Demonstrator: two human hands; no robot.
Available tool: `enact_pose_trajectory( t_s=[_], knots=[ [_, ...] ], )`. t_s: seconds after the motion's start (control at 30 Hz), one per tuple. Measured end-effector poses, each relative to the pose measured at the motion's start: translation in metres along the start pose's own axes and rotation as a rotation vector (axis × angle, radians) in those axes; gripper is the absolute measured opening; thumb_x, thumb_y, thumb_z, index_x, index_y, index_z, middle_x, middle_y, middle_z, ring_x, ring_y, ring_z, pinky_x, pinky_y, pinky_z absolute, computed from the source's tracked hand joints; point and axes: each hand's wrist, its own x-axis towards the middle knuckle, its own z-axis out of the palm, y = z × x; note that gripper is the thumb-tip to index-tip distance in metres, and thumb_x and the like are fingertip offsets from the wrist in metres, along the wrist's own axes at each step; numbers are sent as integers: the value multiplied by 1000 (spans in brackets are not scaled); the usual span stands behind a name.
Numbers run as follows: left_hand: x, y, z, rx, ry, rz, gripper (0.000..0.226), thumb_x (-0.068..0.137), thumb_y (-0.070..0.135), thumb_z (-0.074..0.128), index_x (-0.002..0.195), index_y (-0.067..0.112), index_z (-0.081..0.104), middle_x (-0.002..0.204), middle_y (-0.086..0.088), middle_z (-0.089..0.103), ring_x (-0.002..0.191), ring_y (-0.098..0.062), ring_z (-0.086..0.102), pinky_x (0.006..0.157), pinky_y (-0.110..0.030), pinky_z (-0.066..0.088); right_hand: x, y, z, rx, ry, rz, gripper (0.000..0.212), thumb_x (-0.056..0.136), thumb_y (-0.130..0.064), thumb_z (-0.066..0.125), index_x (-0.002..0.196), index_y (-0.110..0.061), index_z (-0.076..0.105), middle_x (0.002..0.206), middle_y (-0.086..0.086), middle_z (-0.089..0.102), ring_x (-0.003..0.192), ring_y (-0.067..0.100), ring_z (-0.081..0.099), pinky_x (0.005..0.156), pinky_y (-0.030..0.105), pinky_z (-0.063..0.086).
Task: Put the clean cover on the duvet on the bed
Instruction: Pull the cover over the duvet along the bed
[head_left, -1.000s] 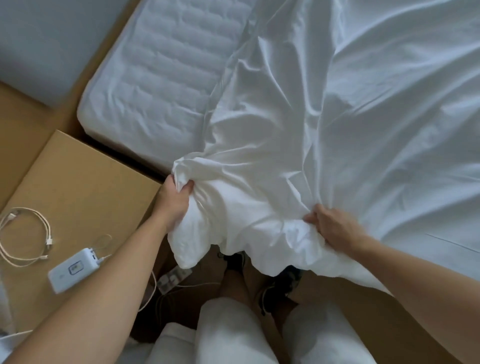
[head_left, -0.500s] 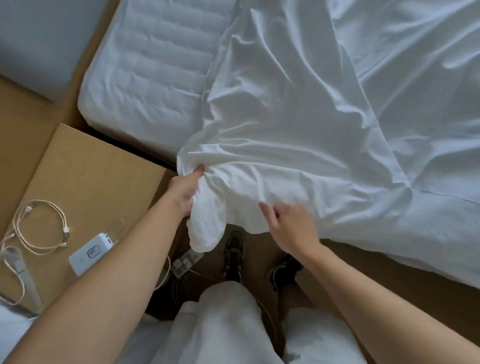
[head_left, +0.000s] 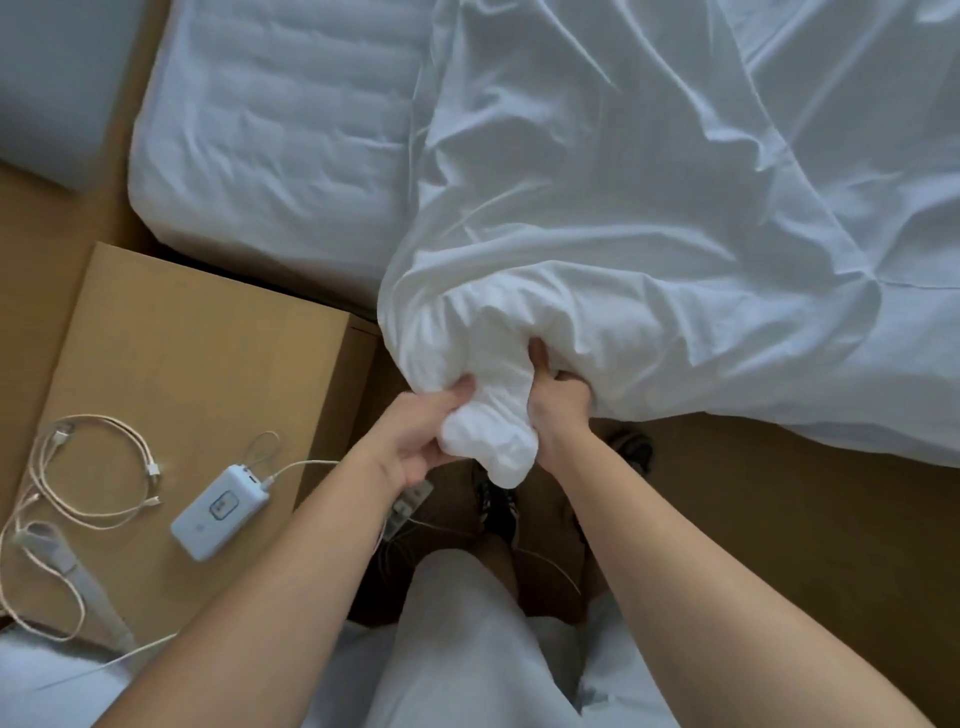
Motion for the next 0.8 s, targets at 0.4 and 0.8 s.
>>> enact_pose_trajectory(
  t_s=[0.4, 0.8],
  knots=[
    [14, 20, -46, 139, 147, 156, 27, 95, 28, 71, 121, 18, 67, 106, -4, 78, 93, -24, 76, 72, -46, 63, 5, -10, -39, -204, 191, -200, 23, 96, -58, 56, 87, -39, 66, 94, -8, 69, 88, 18, 68, 60, 29, 60],
    [36, 8, 24, -45, 207, 268, 30, 92, 15, 73, 121, 11, 68, 113, -9, 75, 104, -33, 72, 92, -59, 56, 27, -41, -85, -208, 742, -245, 68, 85, -68, 62, 130, -22, 44, 127, 4, 47, 102, 20, 50, 85, 33, 45]
  ],
)
